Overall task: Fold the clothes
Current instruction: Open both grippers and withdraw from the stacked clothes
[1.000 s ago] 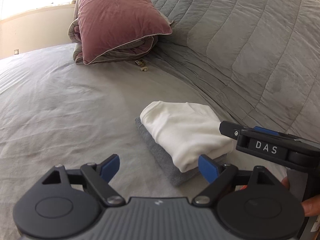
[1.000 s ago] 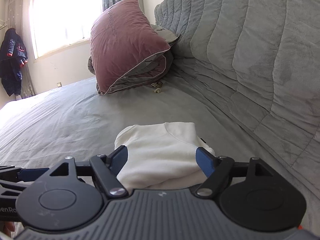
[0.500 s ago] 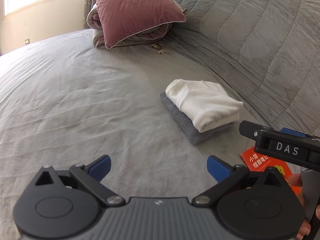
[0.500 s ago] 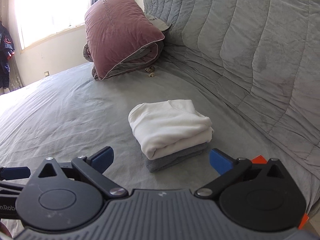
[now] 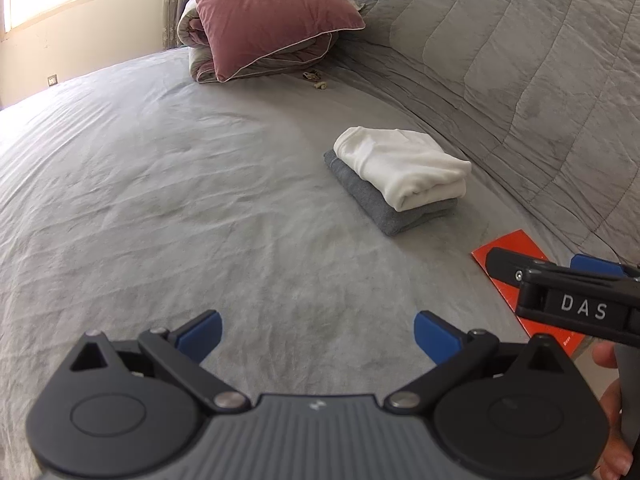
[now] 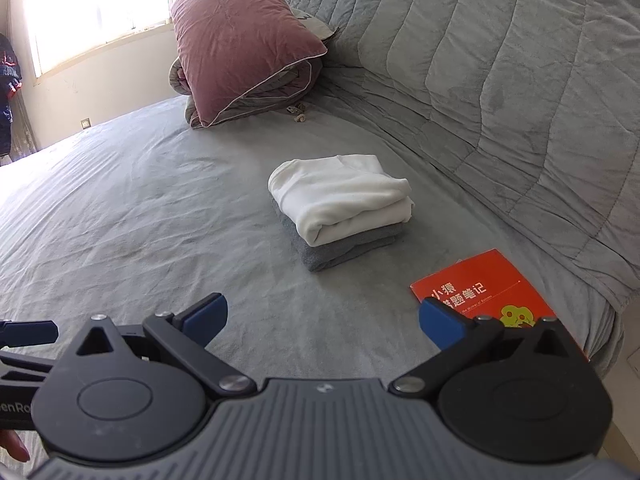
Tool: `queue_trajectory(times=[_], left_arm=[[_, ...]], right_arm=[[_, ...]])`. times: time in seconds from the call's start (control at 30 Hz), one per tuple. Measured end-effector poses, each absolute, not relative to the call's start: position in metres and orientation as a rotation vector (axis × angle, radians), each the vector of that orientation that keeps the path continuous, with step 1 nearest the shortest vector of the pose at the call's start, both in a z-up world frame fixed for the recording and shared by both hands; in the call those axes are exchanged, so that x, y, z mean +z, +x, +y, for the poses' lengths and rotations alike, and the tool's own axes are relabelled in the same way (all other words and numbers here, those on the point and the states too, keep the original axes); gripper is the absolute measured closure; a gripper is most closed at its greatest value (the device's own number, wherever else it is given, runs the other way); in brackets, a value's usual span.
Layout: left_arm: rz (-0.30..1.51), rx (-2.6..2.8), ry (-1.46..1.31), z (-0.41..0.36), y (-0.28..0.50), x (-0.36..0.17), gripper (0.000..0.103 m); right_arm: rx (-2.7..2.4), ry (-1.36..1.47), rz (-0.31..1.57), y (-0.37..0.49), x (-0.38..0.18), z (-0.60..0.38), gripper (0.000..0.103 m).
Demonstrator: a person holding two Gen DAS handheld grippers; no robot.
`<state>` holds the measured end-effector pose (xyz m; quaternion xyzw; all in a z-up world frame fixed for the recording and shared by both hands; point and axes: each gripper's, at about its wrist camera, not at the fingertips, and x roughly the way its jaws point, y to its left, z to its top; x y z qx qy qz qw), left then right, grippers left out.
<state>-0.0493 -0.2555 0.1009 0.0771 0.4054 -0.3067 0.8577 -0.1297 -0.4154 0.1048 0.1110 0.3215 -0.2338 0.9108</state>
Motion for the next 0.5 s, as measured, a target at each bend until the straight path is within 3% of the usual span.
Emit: queue_trajectory(times=[0.5], left_arm=[[0.858,-0.608,0.129,-0.215,-0.047,0.088,0.001]], right_arm=[[-0.452,0.197,0.661,-0.130,0.104,-0.389,0.000]])
